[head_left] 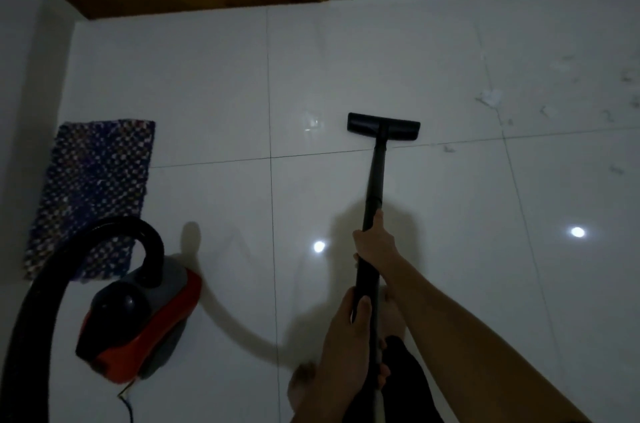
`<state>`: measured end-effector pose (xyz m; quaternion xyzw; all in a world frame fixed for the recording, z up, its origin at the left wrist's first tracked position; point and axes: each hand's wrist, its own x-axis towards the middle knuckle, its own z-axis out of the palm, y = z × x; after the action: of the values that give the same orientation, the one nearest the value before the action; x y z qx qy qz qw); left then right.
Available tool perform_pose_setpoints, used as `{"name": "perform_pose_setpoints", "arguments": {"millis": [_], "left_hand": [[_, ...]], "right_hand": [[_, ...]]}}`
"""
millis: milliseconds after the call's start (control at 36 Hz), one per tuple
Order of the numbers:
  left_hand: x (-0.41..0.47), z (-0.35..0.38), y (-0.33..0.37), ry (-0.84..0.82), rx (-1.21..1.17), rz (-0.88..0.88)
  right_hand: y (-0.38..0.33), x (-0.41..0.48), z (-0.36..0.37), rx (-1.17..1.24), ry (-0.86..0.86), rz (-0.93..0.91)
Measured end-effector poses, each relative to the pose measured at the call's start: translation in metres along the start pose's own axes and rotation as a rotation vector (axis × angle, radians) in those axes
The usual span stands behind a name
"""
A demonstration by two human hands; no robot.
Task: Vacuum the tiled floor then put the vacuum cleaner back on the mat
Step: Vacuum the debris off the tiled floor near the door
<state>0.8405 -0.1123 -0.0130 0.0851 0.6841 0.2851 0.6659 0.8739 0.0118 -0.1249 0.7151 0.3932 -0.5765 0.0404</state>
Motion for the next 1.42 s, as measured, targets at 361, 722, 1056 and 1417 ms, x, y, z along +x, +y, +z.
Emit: {"name": "perform_pose_setpoints", "arguments": {"millis": [361,722,1056,1417], "left_hand": [[-0.069,-0.031,-0.065,-0.038,0.349,0.009],[-0.108,-0.030,-0.071,-0.061,0.330,-0.040],[-0.072,0.027,-0.066,-0.083,0.388,-0.065],[0.003,0.147,0.008,-0.163,0.235,-0.039]], "right_hand": [[0.072,-0.081,0.027,0.142,0.020,0.069],[0.092,-0.117,0.029,0.092,0.004,0.061],[0.103,-0.080,-0.029,0.202,0.008,0.118],[0.080,0.022,-0.159,0.156,0.065,0.129]]}}
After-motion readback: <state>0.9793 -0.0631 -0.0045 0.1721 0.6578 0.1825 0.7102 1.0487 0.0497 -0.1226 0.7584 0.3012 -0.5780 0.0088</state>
